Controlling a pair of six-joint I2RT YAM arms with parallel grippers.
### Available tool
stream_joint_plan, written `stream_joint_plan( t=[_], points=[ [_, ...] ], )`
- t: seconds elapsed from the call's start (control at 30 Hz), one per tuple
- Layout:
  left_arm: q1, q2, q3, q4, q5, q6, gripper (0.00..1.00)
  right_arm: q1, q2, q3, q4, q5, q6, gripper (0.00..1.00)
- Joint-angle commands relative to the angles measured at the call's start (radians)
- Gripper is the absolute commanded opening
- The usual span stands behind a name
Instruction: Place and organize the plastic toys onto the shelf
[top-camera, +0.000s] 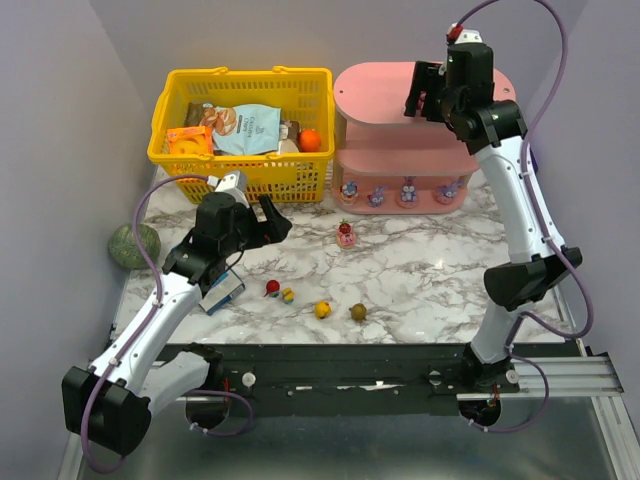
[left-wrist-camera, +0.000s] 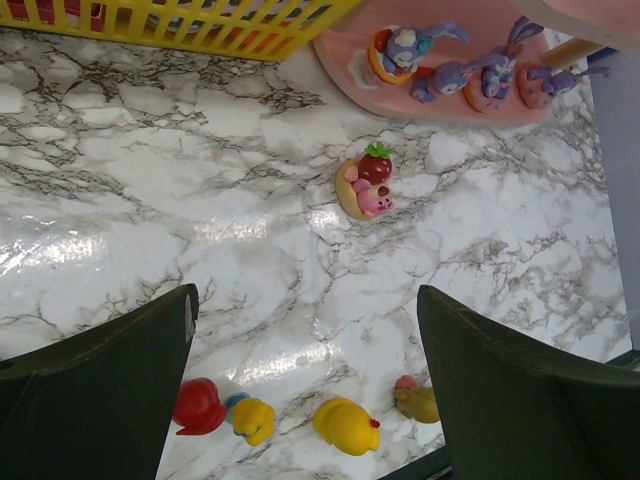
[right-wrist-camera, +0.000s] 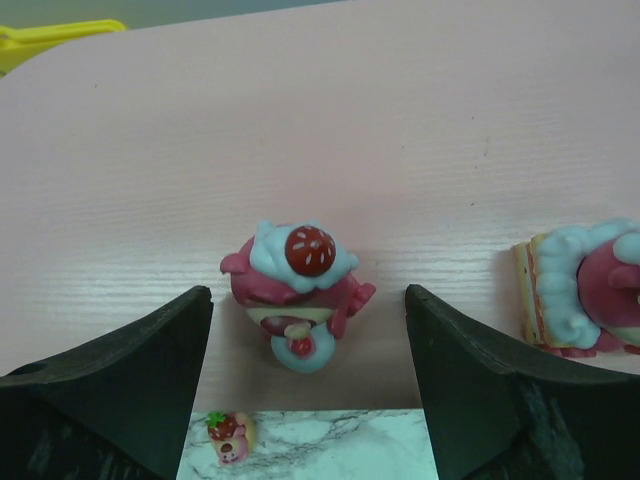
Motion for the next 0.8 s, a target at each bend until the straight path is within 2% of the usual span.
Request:
stream_joint_plan(
  t=[0.0, 0.2, 0.33, 0.43, 0.47, 0.5, 0.57, 0.6, 0.77],
  points=[
    [0.008, -0.024, 0.011, -0.005, -0.018, 0.019, 0.99, -0.006, -0.098, -0.037, 0.038, -0.080, -0.020, 0.87],
    [0.008, -0.035, 0.003, 0.008, -0.011, 0.010, 0.99, -0.006, -0.188, -0.036, 0.044, -0.188, -0.028, 0.88],
    [0.008, -0.053, -0.011, 0.012, -0.003, 0.007, 0.99, -0.003, -0.302, -0.187, 0.094, -0.359, -0.032, 0.89],
    [0.010, -0.064, -0.025, 0.017, 0.002, 0.001, 0.99, 0.011, -0.447, -0.419, 0.211, -0.492, -0.037, 0.89],
    [0.010, -0.067, -0.026, 0.018, 0.003, -0.002, 0.99, 0.021, -0.490, -0.503, 0.313, -0.546, -0.042, 0.89],
    [0.010, -0.067, -0.031, 0.022, 0.006, -0.004, 0.99, 0.034, -0.595, -0.675, 0.388, -0.564, -0.045, 0.89],
    [0.010, -0.069, -0.035, 0.020, 0.009, -0.005, 0.99, 0.084, -0.685, -0.848, 0.569, -0.571, -0.042, 0.91],
    [0.010, -0.069, -0.035, 0.018, 0.009, -0.004, 0.99, 0.098, -0.743, -0.955, 0.598, -0.575, -0.037, 0.91],
    [0.010, -0.061, -0.040, 0.022, 0.017, -0.005, 0.99, 0.179, -0.756, -1.098, 0.602, -0.555, 0.000, 0.91]
  ],
)
